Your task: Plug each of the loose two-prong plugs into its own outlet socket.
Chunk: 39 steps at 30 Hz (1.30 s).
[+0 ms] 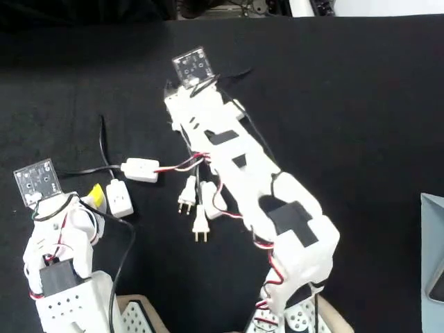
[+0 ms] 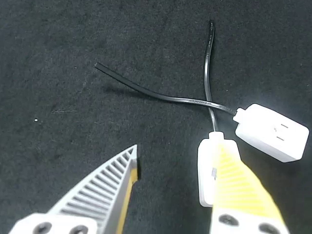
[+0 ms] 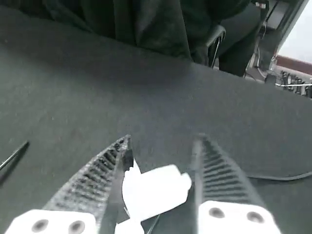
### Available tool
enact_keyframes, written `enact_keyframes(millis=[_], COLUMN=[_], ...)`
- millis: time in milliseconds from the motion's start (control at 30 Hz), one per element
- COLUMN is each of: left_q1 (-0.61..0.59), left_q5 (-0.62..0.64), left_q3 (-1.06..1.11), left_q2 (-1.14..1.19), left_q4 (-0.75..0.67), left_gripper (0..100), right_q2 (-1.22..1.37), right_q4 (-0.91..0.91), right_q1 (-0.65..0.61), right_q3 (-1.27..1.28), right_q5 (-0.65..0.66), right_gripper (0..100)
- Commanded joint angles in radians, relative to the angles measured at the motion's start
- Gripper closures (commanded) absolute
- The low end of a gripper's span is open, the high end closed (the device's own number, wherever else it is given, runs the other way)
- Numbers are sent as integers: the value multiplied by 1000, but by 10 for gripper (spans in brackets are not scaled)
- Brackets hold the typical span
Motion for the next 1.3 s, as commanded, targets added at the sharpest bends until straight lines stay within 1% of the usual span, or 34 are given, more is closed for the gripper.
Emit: enact_keyframes(millis=[0,100,233,400,500,667,800,933,1033,1200,1267], left_q1=[-12,-12,-12,-12,-12,-12,-12,-12,-12,-12,-12], left_q5=[3,3,3,3,3,3,3,3,3,3,3], left_q3=[-5,-5,1,4,4,5,5,5,5,5,5], left_q2=[-6,-6,-6,-6,-6,-6,-6,-6,-6,-6,-6], left_q4=[-21,-21,-21,-21,-21,-23,-23,-23,-23,-23,-23], left_gripper=[750,750,750,750,750,750,750,750,750,750,750], right_q2=[-62,-150,-268,-351,-352,-318,-237,-130,-59,35,62], right_q4=[94,250,522,812,910,924,864,773,726,730,764], right_q1=[17,17,17,31,48,72,83,107,126,147,147], right_q3=[-51,-51,-51,-51,-50,-13,-7,-10,-15,-99,-143], right_q5=[-20,-23,-26,-144,-167,-164,-160,-68,-26,-23,-23], right_gripper=[753,753,754,754,754,754,754,754,754,754,754])
